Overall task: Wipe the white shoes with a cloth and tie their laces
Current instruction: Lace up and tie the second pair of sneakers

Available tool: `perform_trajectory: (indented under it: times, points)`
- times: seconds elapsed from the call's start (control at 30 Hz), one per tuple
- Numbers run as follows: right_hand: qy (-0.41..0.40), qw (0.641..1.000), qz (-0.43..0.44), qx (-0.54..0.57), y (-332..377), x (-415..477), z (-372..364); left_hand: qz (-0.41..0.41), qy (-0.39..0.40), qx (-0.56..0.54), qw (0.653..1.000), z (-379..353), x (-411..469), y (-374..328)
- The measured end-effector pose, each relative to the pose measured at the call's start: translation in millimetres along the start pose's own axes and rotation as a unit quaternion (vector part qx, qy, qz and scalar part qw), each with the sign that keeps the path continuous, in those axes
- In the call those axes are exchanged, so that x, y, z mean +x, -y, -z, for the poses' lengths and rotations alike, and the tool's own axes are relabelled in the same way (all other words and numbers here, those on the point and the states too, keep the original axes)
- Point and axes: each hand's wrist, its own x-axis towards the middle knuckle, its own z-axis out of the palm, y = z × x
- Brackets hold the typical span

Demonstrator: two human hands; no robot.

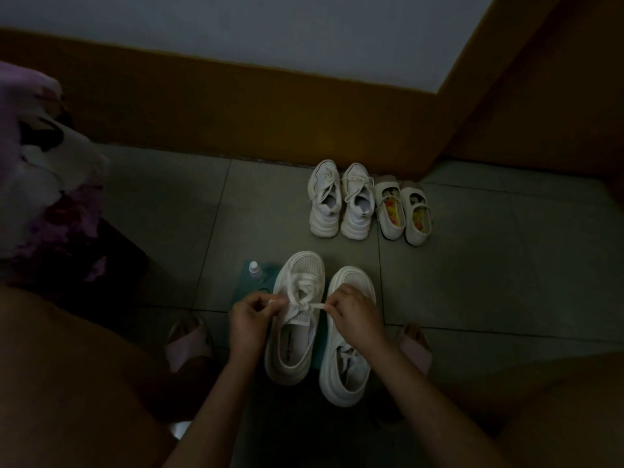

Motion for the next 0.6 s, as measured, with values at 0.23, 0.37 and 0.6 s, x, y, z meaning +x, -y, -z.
perform_trajectory:
  times: [0.23,0.37,0.6]
  points:
    - [-0.022,0.994,-0.087,0.057,8.0,-2.4,-3.6,0.025,0.024,-0.011,0.999,2.8,1.8,-8.0]
    - [-0.039,0.930,-0.196,0.308,15.6,-1.6,-6.7,0.063,0.033,-0.030,0.997,3.1,1.3,-7.6]
    - [-0.031,0.968,-0.177,0.177,15.1,-7.0,-4.7,0.051,0.007,0.016,0.999,11.8,-1.0,-14.2]
